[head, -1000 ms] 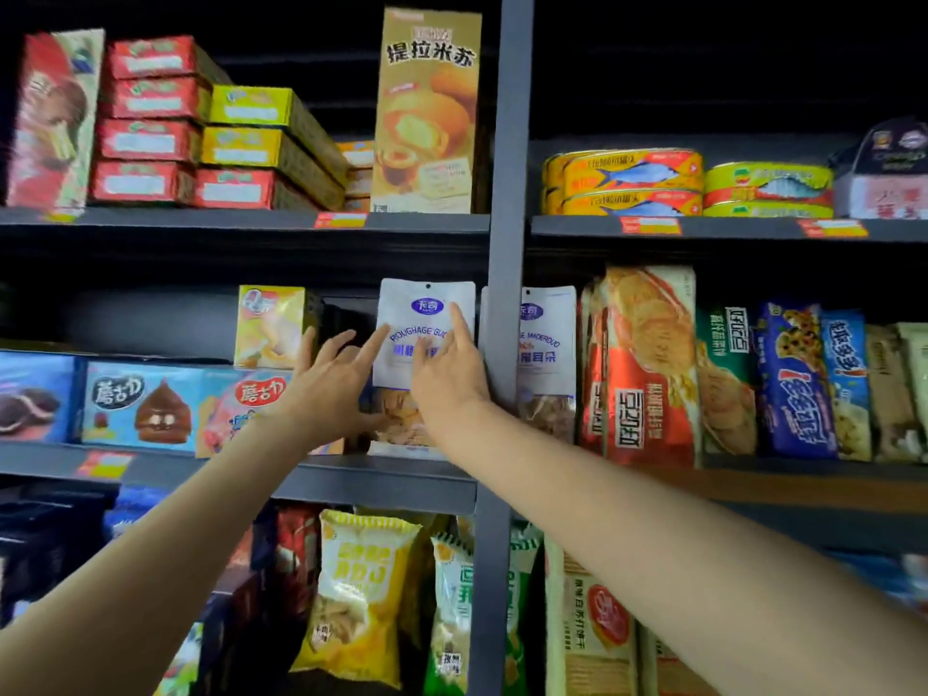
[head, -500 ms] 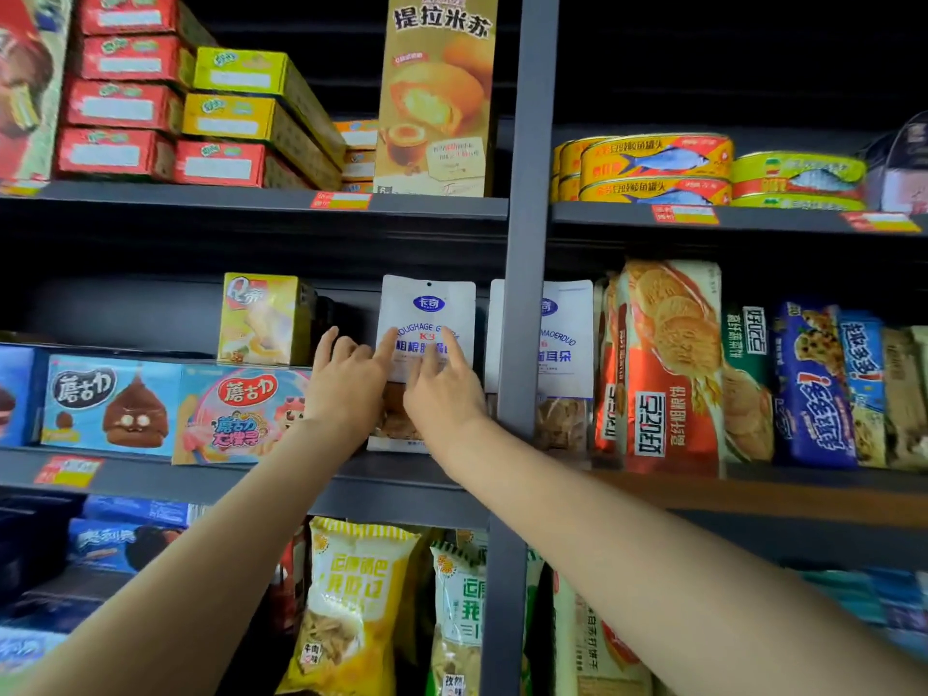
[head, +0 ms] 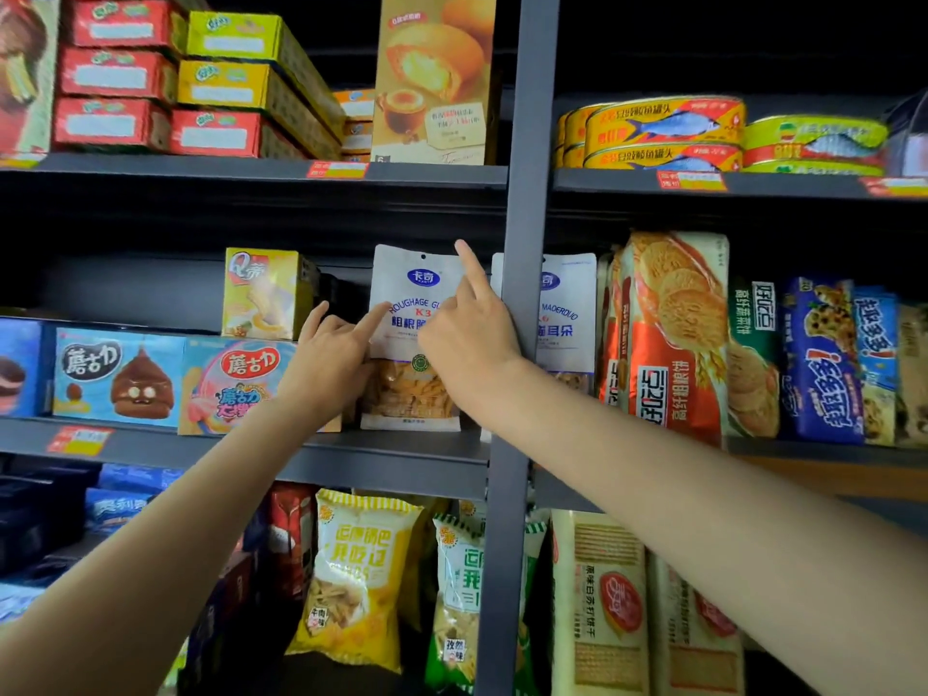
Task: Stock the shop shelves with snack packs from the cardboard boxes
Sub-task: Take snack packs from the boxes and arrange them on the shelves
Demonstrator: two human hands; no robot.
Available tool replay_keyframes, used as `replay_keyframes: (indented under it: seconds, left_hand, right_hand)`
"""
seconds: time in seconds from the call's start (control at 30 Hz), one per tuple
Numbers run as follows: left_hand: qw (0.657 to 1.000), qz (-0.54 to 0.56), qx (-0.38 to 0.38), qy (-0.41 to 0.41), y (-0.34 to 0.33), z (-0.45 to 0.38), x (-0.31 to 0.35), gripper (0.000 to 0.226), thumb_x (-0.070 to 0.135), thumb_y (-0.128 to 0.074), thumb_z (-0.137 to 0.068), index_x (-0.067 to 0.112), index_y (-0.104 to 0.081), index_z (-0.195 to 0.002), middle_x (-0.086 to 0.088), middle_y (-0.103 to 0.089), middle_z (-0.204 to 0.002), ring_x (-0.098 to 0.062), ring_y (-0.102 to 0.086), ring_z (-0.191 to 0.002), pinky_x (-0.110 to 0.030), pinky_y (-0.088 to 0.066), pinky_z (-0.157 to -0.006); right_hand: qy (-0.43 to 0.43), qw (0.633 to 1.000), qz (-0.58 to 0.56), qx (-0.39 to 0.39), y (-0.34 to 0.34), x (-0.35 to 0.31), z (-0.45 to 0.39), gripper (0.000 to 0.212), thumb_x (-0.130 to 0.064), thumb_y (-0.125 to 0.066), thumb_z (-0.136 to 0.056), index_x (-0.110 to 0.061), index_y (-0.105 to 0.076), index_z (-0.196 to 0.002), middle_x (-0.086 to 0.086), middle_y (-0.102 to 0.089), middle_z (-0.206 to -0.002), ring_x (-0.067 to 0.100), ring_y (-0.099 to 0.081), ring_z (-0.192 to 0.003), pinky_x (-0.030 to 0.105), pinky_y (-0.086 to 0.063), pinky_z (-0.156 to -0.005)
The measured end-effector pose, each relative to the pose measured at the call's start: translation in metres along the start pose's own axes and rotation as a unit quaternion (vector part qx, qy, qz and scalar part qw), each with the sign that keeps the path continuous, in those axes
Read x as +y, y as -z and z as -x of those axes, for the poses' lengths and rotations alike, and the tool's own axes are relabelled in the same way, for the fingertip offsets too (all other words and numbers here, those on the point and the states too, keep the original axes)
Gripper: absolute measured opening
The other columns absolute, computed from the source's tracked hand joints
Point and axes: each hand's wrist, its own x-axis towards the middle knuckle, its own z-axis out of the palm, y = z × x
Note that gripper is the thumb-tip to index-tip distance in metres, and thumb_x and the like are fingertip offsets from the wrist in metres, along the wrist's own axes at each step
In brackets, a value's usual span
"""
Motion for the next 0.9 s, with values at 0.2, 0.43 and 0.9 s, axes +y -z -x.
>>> replay_keyframes:
  seconds: [0.2, 0.43, 0.9]
  left_hand:
    - [0.991, 0.129, -0.007, -0.023, 0.012, 0.009, -0.009, 0.066, 0.01, -0.058, -0.088, 0.018, -0.024, -0.145, 0.0, -0.063, -0.096, -0.024, -0.047, -0.116, -0.034, -0.002, -0.116]
    - [0.982, 0.182, 0.017, -0.041, 0.009, 0.016, -0.021, 0.062, 0.01, -0.061, -0.087, 0.018, -0.032, -0.14, 0.005, -0.055, -0.092, -0.026, -0.05, -0.111, -0.041, -0.003, -0.116]
    - [0.998, -0.043, -0.001, -0.05, 0.008, -0.003, -0.014, 0.062, 0.02, -0.055, -0.09, 0.016, -0.025, -0.143, -0.008, -0.06, -0.115, -0.021, -0.045, -0.124, -0.036, 0.004, -0.116]
  right_hand:
    - [-0.009, 1.0, 0.008, -0.001, -0.006, 0.002, 0.002, 0.022, -0.015, -0.045, -0.095, -0.016, -0.066, -0.087, 0.002, -0.063, -0.084, 0.033, -0.047, -0.121, 0.052, 0.013, -0.113]
    - [-0.016, 0.999, 0.037, 0.023, -0.004, 0.003, 0.001, 0.041, -0.02, -0.046, -0.097, -0.007, -0.045, -0.135, 0.022, -0.043, -0.138, 0.041, -0.026, -0.137, 0.053, 0.015, -0.108]
    - [0.008, 1.0, 0.013, 0.007, -0.008, -0.019, -0.006, 0.033, -0.017, -0.041, -0.098, -0.008, -0.052, -0.128, 0.016, -0.052, -0.13, 0.036, -0.039, -0.128, 0.051, 0.015, -0.109]
